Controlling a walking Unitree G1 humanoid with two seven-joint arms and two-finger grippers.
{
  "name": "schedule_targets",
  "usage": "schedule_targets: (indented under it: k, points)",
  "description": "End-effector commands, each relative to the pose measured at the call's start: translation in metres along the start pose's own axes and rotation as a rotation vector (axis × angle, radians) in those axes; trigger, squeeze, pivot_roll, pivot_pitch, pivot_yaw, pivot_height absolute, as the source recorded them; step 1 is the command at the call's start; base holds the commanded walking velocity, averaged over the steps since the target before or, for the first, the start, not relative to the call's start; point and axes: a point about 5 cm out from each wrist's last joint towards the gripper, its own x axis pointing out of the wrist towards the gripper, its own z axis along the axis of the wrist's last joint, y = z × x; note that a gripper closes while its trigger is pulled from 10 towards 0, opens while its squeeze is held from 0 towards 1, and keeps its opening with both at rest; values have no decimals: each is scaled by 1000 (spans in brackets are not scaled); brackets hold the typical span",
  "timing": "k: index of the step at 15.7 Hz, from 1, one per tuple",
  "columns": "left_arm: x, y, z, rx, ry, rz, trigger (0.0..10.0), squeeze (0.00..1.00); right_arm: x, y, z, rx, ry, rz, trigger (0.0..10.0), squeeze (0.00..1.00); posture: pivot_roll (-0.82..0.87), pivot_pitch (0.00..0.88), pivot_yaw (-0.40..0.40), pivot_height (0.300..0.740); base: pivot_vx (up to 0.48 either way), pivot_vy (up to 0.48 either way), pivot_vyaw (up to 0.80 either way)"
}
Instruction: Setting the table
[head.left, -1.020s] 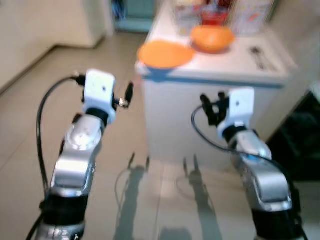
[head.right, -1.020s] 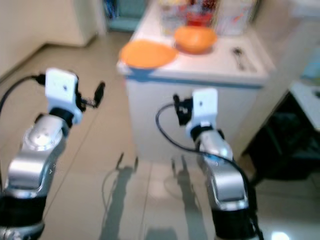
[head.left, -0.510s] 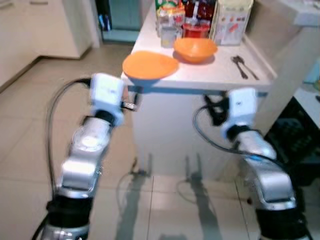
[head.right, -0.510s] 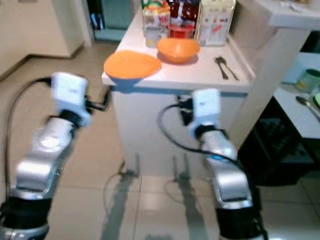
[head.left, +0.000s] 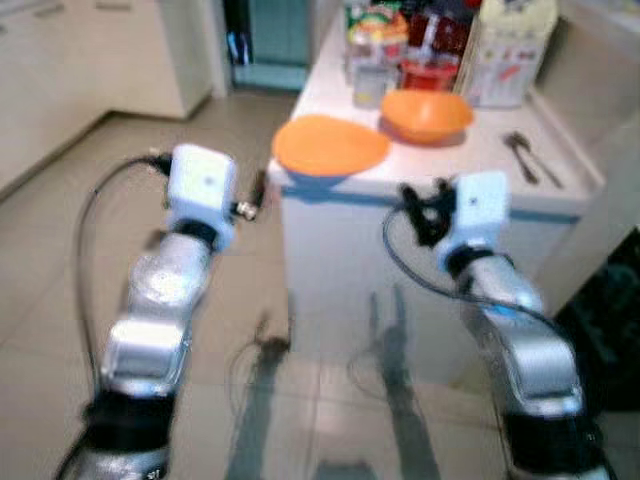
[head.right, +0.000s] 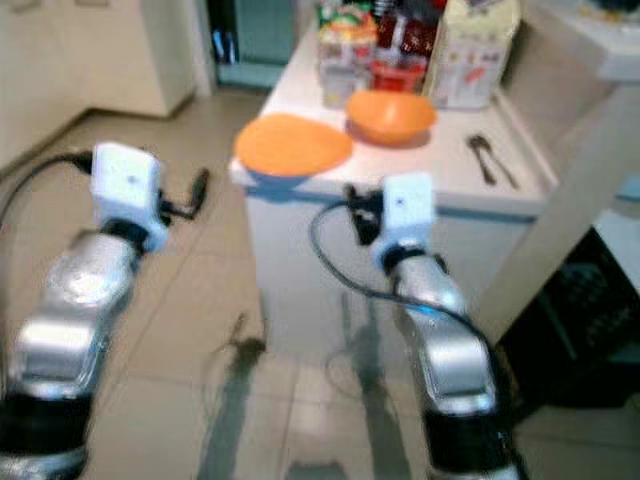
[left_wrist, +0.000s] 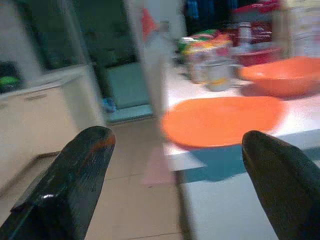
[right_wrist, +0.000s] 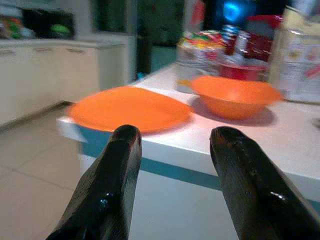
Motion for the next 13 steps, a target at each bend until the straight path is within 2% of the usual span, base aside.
schedule_targets:
  k: [1, 13]
  points:
    - [0, 7, 5, 23, -15, 15, 10000, 0, 2, 2, 4, 12, -9, 7, 10000, 0, 45, 0, -15, 740, 356, 0, 0]
    - [1, 8, 5, 25, -12, 10, 10000, 0, 3, 1, 3, 30, 2, 9, 10000, 0, 44, 0, -11, 740, 353, 0, 0]
